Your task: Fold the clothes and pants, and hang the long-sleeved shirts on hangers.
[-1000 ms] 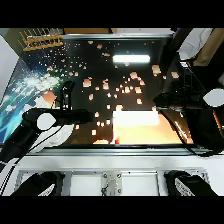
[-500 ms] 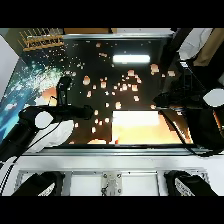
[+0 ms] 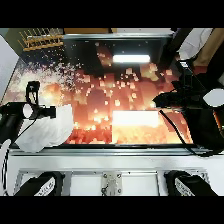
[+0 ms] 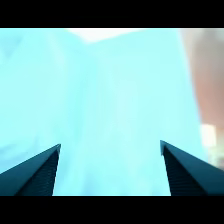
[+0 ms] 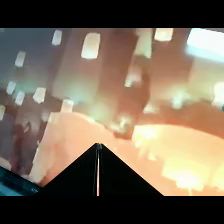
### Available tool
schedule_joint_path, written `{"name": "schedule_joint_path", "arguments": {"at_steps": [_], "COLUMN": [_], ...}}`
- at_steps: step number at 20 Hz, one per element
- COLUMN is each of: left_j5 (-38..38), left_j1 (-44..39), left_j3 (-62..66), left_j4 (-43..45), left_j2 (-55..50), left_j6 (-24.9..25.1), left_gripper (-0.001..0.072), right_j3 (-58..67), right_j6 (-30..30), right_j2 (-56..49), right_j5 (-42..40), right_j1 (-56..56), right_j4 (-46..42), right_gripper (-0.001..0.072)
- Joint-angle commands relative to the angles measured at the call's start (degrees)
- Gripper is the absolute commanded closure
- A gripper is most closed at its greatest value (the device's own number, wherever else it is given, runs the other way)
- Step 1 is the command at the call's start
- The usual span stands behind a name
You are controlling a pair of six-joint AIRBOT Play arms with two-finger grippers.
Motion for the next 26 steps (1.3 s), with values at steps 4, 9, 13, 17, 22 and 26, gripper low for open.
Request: {"name": "schedule_joint_path", "arguments": {"at_steps": [4, 9, 13, 17, 22, 26], "left_j5": [5.4, -2.2, -5.4, 0.5, 3.5, -0.5], "left_j1": [6.2, 3.2, -8.7, -28.0, -46.6, -44.3], "left_j3": [-1.5, 4.7, 15.4, 24.4, 35.9, 42.8], "left_j4": [1.8, 1.3, -7.8, -13.3, -9.7, -8.4], "left_j2": [-14.4, -19.2, -15.0, -13.3, -23.5, -28.8], "left_j6": [1.5, 0.2, 0.5, 0.5, 0.4, -7.8], "left_gripper": [-0.0001, 0.0692, 0.0701, 0.0701, 0.0552, 0.0081], "right_j3": [0.0, 0.0, 0.0, 0.0, 0.1, 0.1], "right_j6": [0.0, 0.0, 0.0, -1.5, -4.2, -4.0], "right_j2": [0.0, 0.0, 0.0, 0.0, 0.0, 0.0], "right_j5": [0.0, 0.0, 0.0, -0.7, -2.9, -2.7], "right_j1": [0.1, 0.1, 0.1, 0.0, -3.2, -6.4], "right_j4": [0.0, 0.0, 1.3, 5.1, 4.5, 4.5], "right_gripper": [0.0696, 0.0696, 0.0696, 0.0696, 0.0699, 0.0699]}}
